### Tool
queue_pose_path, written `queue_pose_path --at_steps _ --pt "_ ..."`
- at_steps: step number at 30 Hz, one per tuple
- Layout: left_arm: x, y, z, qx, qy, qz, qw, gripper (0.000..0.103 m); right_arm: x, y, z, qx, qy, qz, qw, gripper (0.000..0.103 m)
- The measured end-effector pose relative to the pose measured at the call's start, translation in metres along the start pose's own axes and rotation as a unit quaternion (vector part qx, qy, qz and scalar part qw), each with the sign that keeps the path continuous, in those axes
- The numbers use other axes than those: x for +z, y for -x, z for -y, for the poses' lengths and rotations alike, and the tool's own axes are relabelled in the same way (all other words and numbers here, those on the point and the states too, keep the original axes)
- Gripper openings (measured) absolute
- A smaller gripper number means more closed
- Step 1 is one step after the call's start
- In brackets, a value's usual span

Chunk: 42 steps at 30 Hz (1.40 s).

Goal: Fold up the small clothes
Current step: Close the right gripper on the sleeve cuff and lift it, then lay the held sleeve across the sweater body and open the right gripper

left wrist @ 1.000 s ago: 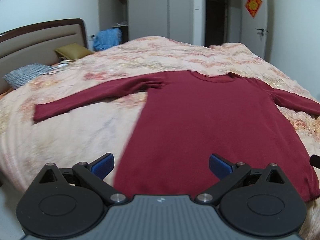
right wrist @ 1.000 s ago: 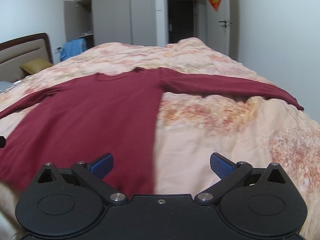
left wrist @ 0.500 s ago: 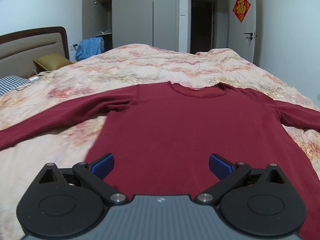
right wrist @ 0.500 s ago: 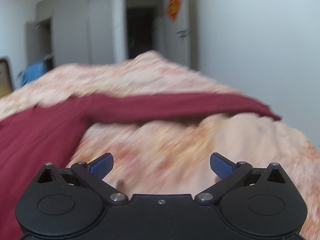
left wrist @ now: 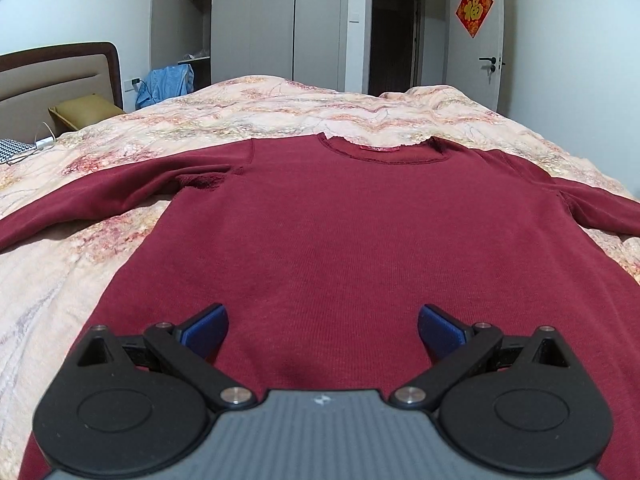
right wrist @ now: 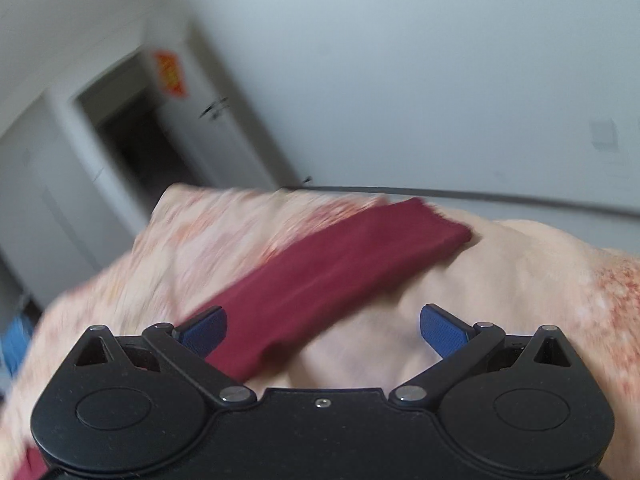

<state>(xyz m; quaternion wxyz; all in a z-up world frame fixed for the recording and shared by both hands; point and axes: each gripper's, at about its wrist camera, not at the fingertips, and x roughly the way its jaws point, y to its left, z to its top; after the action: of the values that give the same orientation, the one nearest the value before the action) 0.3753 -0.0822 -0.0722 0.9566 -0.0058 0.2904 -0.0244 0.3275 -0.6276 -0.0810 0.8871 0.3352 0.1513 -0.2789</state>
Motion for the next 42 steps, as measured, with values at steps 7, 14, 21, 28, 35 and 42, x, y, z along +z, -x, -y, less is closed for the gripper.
queue_pose_path --at_steps 7,14,21,28,35,42 --pt "0.0 0.001 0.002 0.003 -0.002 0.001 1.0 0.103 0.015 -0.027 0.009 -0.067 -0.029 0.021 0.997 0.081" --pt "0.012 0.003 -0.006 -0.02 0.01 -0.019 0.9996 0.103 0.018 -0.035 -0.006 -0.092 0.019 0.022 0.995 0.013" --pt "0.047 0.02 -0.033 -0.044 0.017 -0.014 0.9988 0.103 0.021 -0.015 -0.065 -0.076 0.143 0.081 0.984 0.007" --pt "0.074 0.027 -0.058 -0.021 0.023 -0.002 0.9995 0.103 -0.008 0.028 -0.178 0.05 0.291 0.13 0.946 0.007" --pt "0.082 0.035 -0.084 -0.008 0.041 0.013 0.9991 0.103 -0.095 0.077 -0.306 0.222 0.415 0.128 0.873 0.007" --pt "0.075 0.041 -0.108 0.014 0.057 0.016 0.9981 0.103 -0.216 0.115 -0.382 0.319 0.51 0.062 0.796 0.007"
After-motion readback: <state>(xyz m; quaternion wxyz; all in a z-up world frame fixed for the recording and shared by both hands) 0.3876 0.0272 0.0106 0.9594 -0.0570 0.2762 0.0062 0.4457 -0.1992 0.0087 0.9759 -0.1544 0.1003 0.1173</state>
